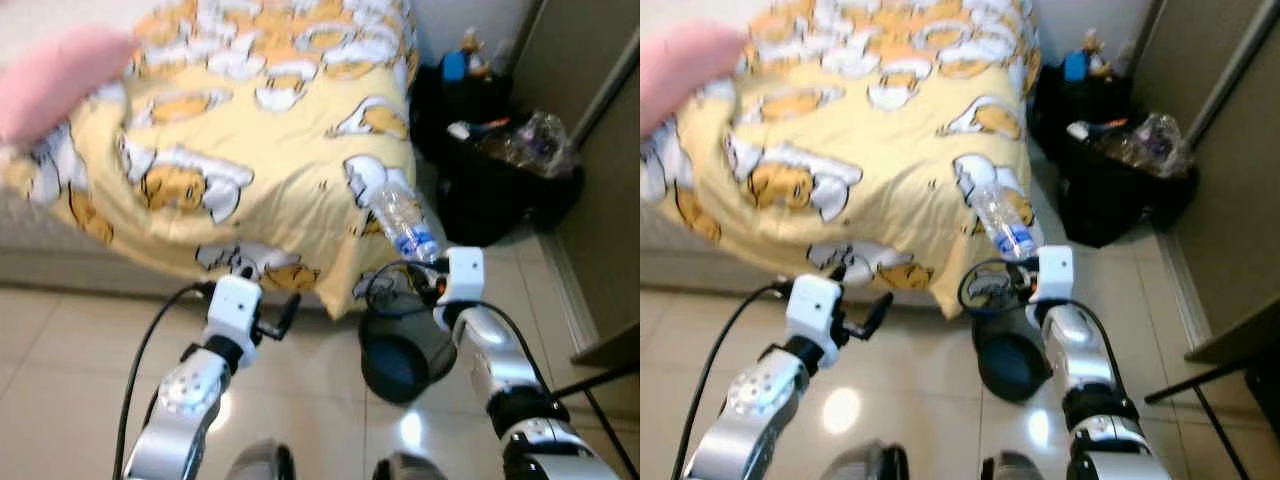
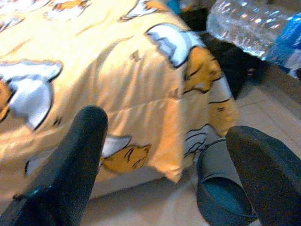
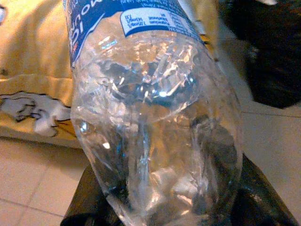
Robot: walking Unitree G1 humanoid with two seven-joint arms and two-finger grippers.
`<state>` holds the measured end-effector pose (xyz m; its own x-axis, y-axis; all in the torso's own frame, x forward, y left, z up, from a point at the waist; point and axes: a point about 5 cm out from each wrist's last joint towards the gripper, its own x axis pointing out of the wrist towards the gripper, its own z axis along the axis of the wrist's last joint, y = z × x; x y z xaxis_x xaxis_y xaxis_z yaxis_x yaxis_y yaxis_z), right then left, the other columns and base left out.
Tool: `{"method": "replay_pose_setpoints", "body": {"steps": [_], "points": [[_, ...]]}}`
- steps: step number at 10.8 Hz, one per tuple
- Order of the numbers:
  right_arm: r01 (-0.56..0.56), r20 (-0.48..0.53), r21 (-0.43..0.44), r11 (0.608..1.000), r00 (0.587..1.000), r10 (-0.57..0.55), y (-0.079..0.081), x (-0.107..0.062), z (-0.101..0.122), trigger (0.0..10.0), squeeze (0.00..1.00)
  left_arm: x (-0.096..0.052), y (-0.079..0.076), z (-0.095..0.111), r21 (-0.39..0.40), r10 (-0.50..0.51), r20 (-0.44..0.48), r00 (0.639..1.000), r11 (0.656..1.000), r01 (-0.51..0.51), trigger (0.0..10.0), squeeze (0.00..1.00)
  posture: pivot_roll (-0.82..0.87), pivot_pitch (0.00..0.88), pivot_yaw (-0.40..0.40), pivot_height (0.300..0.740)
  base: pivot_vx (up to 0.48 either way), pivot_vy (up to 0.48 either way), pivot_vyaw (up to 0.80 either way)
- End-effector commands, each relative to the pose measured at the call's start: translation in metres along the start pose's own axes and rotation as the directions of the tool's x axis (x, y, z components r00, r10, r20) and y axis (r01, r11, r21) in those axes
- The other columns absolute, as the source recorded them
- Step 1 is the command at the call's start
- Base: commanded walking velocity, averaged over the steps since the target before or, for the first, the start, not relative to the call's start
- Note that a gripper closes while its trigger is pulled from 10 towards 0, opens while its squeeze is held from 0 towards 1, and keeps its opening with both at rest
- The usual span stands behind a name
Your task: Clean up the room
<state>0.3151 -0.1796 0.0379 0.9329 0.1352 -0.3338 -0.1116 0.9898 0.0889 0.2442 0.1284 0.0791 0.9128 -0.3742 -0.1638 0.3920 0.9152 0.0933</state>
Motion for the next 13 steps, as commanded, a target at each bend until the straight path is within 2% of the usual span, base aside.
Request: {"method": "replay_pose_setpoints", "body": {"steps": [1, 3, 4, 5, 6, 7, 9, 10, 11, 13], "points": [[0.013, 0.025, -0.009, 1.0, 1.0, -0.013, -0.001, 0.001, 0.004, 10.0, 0.0, 0.001, -0.006, 0.005, 0.03, -0.044, 0.013, 0.999, 0.999, 0.044, 10.0, 0.0, -0.13, 0.157, 0.021, 0.74, 0.48, 0.0, 0.0], [0.005, 0.022, -0.004, 1.0, 1.0, -0.005, 0.004, 0.0, 0.0, 10.0, 0.0, 0.002, -0.017, 0.005, 0.042, -0.139, 0.0, 0.99, 0.989, 0.138, 10.0, 0.0, -0.13, 0.167, 0.032, 0.74, 0.461, 0.0, 0.0], [0.004, 0.015, -0.005, 1.0, 1.0, -0.004, 0.005, -0.001, -0.004, 10.0, 0.0, 0.002, -0.019, 0.004, 0.054, -0.149, -0.015, 0.989, 0.987, 0.15, 10.0, 0.0, -0.13, 0.171, 0.034, 0.74, 0.0, 0.0, 0.0], [0.023, -0.012, -0.007, 1.0, 1.0, -0.023, 0.002, -0.004, -0.012, 10.0, 0.0, 0.003, -0.015, 0.006, -0.03, -0.109, -0.018, 0.994, 0.994, 0.109, 10.0, 0.0, -0.13, 0.203, 0.042, 0.74, 0.0, 0.0, 0.0], [0.054, -0.045, 0.0, 0.999, 0.998, -0.054, -0.002, -0.008, -0.023, 10.0, 0.0, -0.002, -0.017, 0.012, -0.065, -0.164, -0.002, 0.986, 0.984, 0.164, 10.0, 0.0, -0.11, 0.242, 0.054, 0.74, 0.0, 0.0, 0.0], [0.106, -0.124, -0.032, 0.994, 0.986, -0.109, -0.009, -0.014, -0.044, 10.0, 0.0, -0.021, -0.041, 0.024, 0.047, -0.414, 0.014, 0.91, 0.909, 0.413, 10.0, 0.0, -0.06, 0.293, 0.073, 0.74, 0.0, 0.0, 0.0], [0.123, -0.156, -0.032, 0.992, 0.98, -0.126, -0.007, -0.016, -0.053, 10.0, 0.0, -0.043, -0.038, 0.029, 0.055, -0.449, -0.05, 0.892, 0.891, 0.451, 10.0, 0.0, -0.01, 0.372, 0.111, 0.74, 0.0, 0.0, 0.0], [0.121, -0.175, -0.032, 0.992, 0.977, -0.125, -0.001, -0.017, -0.06, 10.0, 0.0, -0.068, -0.042, 0.034, 0.005, -0.546, -0.08, 0.834, 0.837, 0.548, 10.0, 0.0, 0.05, 0.422, 0.137, 0.74, 0.0, 0.0, 0.0], [0.128, -0.199, -0.038, 0.991, 0.971, -0.133, 0.001, -0.016, -0.063, 10.0, 0.0, -0.08, -0.045, 0.034, -0.013, -0.592, -0.117, 0.798, 0.804, 0.594, 10.0, 0.0, 0.07, 0.428, 0.142, 0.74, 0.0, 0.0, 0.0], [0.159, -0.201, -0.07, 0.985, 0.965, -0.17, -0.001, -0.011, -0.056, 10.0, 0.0, -0.094, -0.045, 0.031, -0.042, -0.594, -0.159, 0.789, 0.802, 0.595, 10.0, 0.0, 0.1, 0.451, 0.142, 0.74, 0.0, 0.0, 0.0]]}}
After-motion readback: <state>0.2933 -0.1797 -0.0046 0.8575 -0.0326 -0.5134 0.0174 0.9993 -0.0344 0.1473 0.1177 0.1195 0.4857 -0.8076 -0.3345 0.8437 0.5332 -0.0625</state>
